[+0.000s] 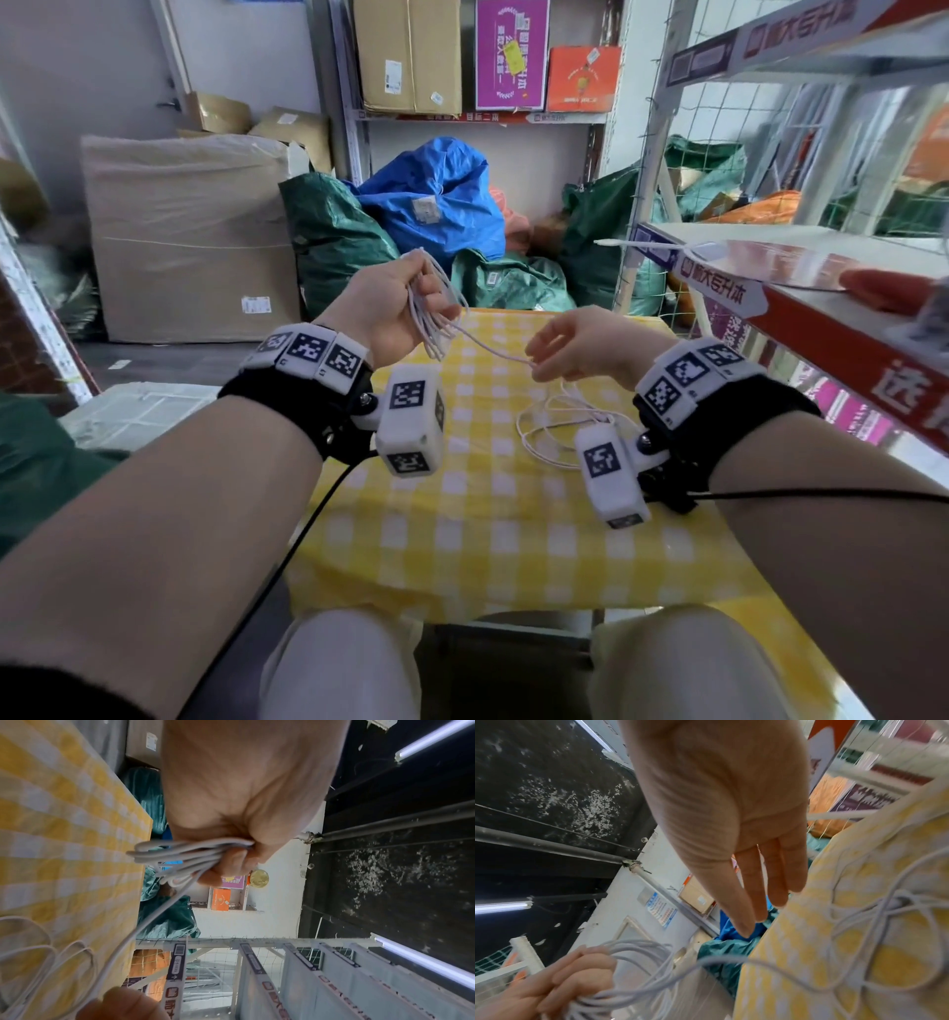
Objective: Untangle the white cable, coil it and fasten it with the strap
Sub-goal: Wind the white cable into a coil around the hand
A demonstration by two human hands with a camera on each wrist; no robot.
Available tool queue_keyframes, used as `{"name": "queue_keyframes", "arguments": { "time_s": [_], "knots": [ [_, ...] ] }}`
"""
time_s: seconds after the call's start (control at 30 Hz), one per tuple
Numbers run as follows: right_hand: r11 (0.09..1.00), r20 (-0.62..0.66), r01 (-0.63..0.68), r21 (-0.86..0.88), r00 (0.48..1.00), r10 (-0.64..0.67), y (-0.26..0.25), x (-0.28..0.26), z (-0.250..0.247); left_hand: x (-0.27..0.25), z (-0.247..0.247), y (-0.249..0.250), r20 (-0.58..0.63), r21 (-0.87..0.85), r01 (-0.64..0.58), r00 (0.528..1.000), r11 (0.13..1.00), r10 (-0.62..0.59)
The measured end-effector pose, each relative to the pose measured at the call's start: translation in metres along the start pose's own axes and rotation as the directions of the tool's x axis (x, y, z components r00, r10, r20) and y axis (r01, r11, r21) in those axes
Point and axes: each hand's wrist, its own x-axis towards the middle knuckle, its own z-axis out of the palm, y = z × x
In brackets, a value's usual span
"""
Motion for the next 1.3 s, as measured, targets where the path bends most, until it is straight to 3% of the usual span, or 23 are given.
{"name": "queue_keyframes", "arguments": {
  "time_s": [0.27, 0.5, 0.67, 0.83, 1.1, 1.3],
  "knots": [
    [0.931, 0.011, -0.263, -0.254, 0.961, 0.275, 0.057, -0.017, -0.024, 0.017, 0.027, -0.039, 0.073, 0.224, 0.016, 0.997, 0.974, -0.033],
    [0.851, 0.010, -0.344, -0.396, 0.926, 0.379, 0.082, -0.023, -0.024, 0.031, 0.040, -0.069, 0.097, 0.417, 0.059, 0.989, 0.907, -0.109],
    [0.804, 0.058, -0.356, -0.476, 0.900, 0.433, 0.094, -0.019, -0.019, 0.034, 0.048, -0.093, 0.078, 0.689, 0.113, 0.970, 0.716, -0.229],
    [0.778, 0.116, -0.334, -0.532, 0.882, 0.458, 0.107, -0.008, -0.016, 0.040, 0.058, -0.119, 0.085, 0.857, 0.153, 0.900, 0.492, -0.428],
    [0.806, 0.021, -0.381, -0.453, 0.899, 0.437, 0.124, 0.000, -0.024, 0.050, 0.058, -0.146, -0.021, 0.894, 0.243, 0.862, 0.377, -0.506],
    [0.781, -0.029, -0.448, -0.436, 0.874, 0.485, 0.125, 0.004, -0.034, 0.052, 0.056, -0.152, -0.048, 0.919, 0.267, 0.808, 0.292, -0.588]
  ]
}}
